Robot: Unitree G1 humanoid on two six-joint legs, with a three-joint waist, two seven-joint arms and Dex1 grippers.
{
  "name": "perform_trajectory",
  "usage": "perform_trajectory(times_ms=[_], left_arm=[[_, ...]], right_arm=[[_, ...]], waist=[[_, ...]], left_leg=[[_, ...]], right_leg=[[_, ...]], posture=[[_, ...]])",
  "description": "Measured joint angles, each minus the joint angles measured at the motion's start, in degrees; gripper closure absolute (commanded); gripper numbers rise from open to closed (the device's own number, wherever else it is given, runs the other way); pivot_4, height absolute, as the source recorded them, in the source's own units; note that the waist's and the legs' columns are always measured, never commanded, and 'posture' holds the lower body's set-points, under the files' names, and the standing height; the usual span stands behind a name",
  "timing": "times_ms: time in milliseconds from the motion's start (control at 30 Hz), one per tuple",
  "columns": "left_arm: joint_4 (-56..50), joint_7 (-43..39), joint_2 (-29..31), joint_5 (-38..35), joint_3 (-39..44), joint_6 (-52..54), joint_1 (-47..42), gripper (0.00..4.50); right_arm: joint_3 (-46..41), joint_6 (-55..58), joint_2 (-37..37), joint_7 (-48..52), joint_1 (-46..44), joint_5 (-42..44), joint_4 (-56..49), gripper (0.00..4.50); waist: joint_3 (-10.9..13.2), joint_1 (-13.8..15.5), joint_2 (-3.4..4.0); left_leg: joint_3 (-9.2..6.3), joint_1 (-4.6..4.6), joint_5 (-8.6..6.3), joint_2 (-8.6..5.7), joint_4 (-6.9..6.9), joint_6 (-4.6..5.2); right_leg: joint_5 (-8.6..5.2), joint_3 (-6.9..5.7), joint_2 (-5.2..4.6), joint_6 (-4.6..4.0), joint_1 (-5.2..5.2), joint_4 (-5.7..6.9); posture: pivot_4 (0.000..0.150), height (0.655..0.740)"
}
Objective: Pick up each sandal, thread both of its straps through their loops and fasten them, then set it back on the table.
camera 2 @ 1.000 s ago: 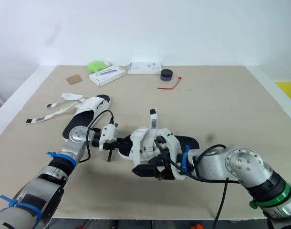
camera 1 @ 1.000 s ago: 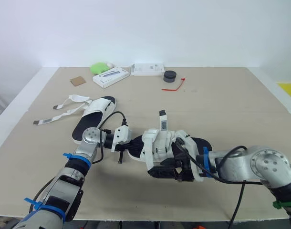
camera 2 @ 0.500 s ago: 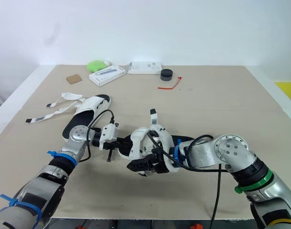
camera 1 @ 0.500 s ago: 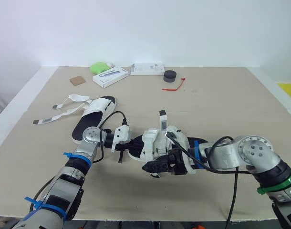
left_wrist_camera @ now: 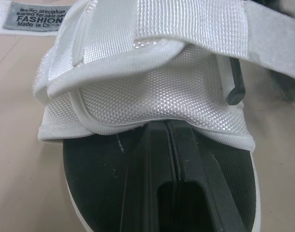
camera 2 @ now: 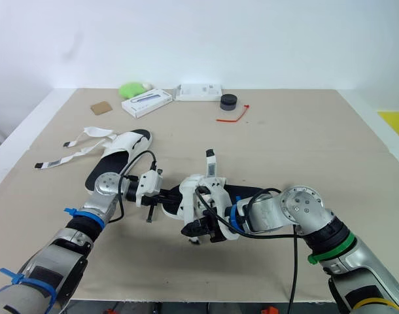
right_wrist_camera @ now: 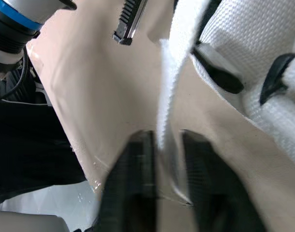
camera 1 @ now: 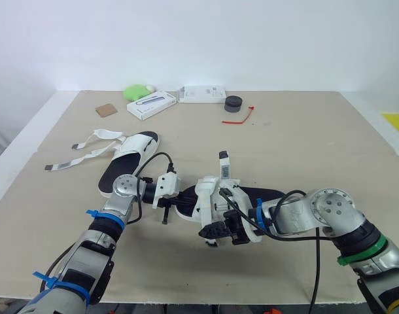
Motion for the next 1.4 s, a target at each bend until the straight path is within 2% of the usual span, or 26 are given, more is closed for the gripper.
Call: perform_trajectory(times_ms=[167,267,467,767,1233,1400], left_arm=[[0.0,0.1,0.1,0.0,0.0,0.0,0.1,4.5],[0.0,0.3,0.1,0.0,0.0,0.0,0.1,4.5],[-0.2,0.2,-0.2,0.0,0.0,0.0,0.2,4.5],[-0.2,0.4,-0.3,0.0,0.1,0.0,0.2,4.5],[-0.2,0.9,-0.3,0.0,0.1,0.0,0.2,4.5],[-0.2,1.0,-0.3,0.0,0.1,0.0,0.2,4.5]], right_arm=[[-4.0,0.0,-0.2,4.8,-1.6,3.2,0.2,4.49],[-7.2,-0.4,3.0,6.2,-5.1,3.8,4.8,4.49],[-8.6,-0.3,5.6,0.3,-11.2,4.2,13.2,4.49],[-8.3,1.7,8.5,-6.5,-11.6,4.2,20.5,4.49],[-9.2,5.9,9.8,-6.5,-11.0,4.4,21.2,4.49],[-9.7,6.4,10.6,-6.8,-11.4,4.4,24.3,4.49]], waist=[[0.0,0.0,-0.02],[0.0,0.0,-0.01],[0.0,0.1,0.04],[-0.1,0.1,0.06],[-0.1,0.1,0.08],[-0.1,0.1,0.08]], left_leg=[[0.0,0.0,0.0,-0.01,0.0,0.0],[-0.02,0.0,0.0,0.0,0.0,0.01],[-0.03,-0.07,0.0,0.0,0.0,0.02],[-0.03,-0.14,0.03,-0.07,0.0,0.07],[-0.07,-0.17,0.03,-0.05,0.0,0.09],[-0.07,-0.18,0.04,-0.05,0.0,0.1]], right_leg=[[0.0,0.0,0.05,0.0,-0.01,0.0],[0.01,0.0,0.12,-0.01,-0.01,0.0],[0.02,0.01,0.09,-0.04,-0.04,0.0],[0.04,-0.01,0.08,-0.07,-0.09,0.0],[0.04,-0.02,0.09,-0.07,-0.11,0.0],[0.04,-0.01,0.09,-0.07,-0.12,0.0]], posture=[[0.15,0.74],[0.15,0.74],[0.15,0.74],[0.15,0.74],[0.15,0.74],[0.15,0.74]])
